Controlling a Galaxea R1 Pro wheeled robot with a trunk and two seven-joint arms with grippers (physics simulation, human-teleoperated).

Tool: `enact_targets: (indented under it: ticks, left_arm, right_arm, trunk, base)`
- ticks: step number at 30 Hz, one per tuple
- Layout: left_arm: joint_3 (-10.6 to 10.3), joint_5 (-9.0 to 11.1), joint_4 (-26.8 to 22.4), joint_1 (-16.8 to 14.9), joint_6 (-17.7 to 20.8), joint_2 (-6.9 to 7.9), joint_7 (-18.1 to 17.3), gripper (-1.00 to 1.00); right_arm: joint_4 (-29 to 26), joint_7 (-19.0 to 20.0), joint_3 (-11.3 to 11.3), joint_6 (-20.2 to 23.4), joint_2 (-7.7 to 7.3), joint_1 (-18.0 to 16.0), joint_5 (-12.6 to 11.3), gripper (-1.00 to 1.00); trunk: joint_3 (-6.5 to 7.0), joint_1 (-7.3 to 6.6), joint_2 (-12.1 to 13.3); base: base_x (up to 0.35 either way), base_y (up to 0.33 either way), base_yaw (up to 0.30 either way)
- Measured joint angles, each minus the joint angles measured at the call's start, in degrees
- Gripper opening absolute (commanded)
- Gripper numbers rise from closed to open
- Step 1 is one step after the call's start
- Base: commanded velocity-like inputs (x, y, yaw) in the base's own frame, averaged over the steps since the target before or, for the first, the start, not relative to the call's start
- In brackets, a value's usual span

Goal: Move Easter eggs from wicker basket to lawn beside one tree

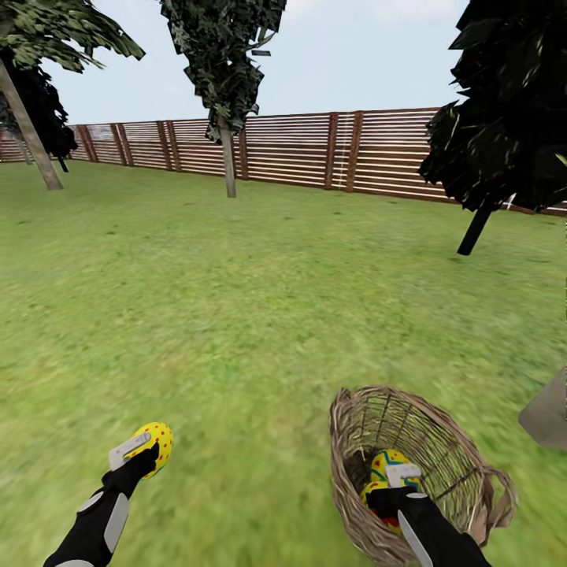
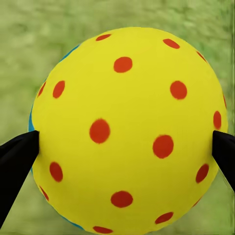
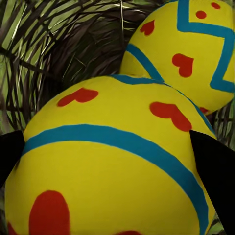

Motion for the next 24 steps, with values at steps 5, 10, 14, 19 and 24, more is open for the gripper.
enact_targets:
  ticks: [5,10,14,19,24]
  left_arm:
    - [0.0,-0.1,0.1,0.0,0.0,-0.64,0.0,-1.00]
    - [-0.1,-0.1,0.1,0.0,-0.1,-0.76,0.1,-1.00]
    - [-0.2,-0.2,0.1,0.0,-0.2,-1.47,0.1,-1.00]
    - [-0.1,-0.4,0.1,0.0,-0.1,-1.44,0.1,-1.00]
    - [-0.1,-0.4,0.1,0.0,0.0,-1.45,0.1,-1.00]
  right_arm:
    - [0.2,0.0,0.0,0.0,0.00,0.0,-0.1,-1.00]
    - [0.2,0.0,0.0,0.0,0.00,0.0,0.0,-1.00]
    - [0.2,0.0,-0.1,0.0,0.01,0.0,-0.1,-1.00]
    - [0.2,0.0,0.0,0.0,0.00,0.0,-0.1,-1.00]
    - [0.2,0.0,0.0,0.0,0.00,0.0,-0.1,-1.00]
  trunk:
    - [1.11,-0.13,0.1]
    - [2.22,-0.26,0.1]
    - [3.10,-0.36,0.2]
    - [4.21,-0.49,0.3]
    - [5.32,-0.62,0.3]
  base:
    - [0.000,0.000,0.000]
    - [0.000,0.000,0.000]
    - [0.000,0.000,0.000]
    - [0.000,0.000,0.000]
    - [0.000,0.000,0.000]
